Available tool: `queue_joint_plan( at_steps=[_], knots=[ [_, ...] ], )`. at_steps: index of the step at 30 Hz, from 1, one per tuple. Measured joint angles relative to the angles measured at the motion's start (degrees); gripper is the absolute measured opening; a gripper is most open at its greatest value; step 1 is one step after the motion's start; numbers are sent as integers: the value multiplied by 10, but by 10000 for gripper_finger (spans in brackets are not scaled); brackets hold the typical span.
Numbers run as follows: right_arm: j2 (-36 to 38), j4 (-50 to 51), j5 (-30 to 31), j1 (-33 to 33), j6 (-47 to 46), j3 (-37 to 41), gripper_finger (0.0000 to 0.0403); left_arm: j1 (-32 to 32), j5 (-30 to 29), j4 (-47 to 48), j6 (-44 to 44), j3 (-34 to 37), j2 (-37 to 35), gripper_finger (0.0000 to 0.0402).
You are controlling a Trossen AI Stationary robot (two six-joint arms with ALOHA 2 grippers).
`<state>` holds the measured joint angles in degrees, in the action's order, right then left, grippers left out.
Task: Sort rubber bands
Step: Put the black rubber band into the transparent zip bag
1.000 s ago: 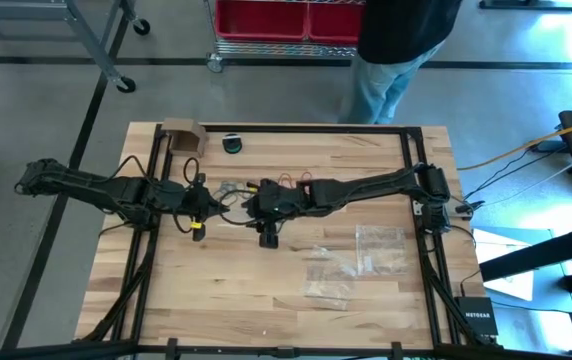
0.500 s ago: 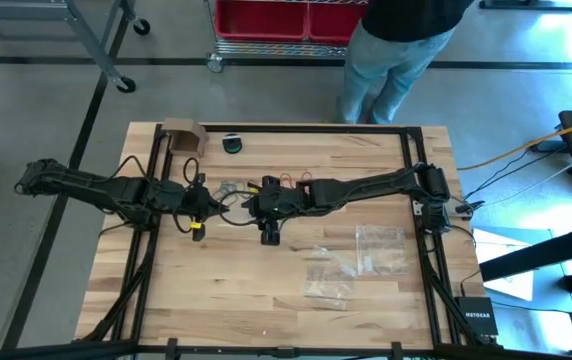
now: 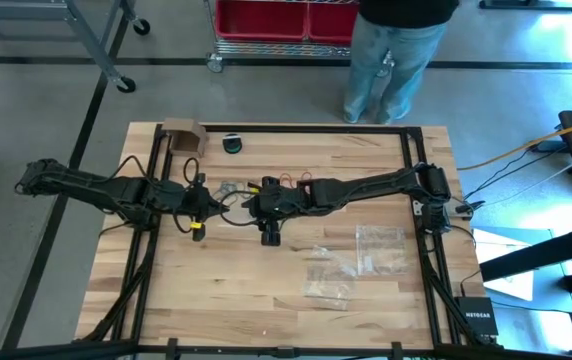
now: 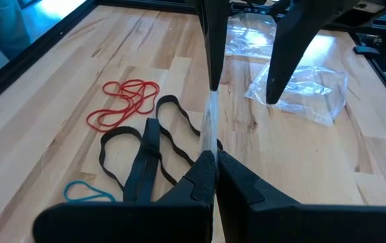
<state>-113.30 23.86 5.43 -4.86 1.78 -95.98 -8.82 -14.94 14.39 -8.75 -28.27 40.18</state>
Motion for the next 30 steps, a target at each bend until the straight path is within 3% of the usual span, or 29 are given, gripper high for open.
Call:
queue_joint_plan(
  at_steps=[17,23,30],
  knots=[
    [-17,4,-5,0,-15,1,183,0,0,0,-2,0,0,0],
    [-7,-5,-57,0,-31,0,183,0,0,0,-2,0,0,0],
    [-11,-9,-65,0,-39,0,183,0,0,0,-4,0,0,0]
  ],
)
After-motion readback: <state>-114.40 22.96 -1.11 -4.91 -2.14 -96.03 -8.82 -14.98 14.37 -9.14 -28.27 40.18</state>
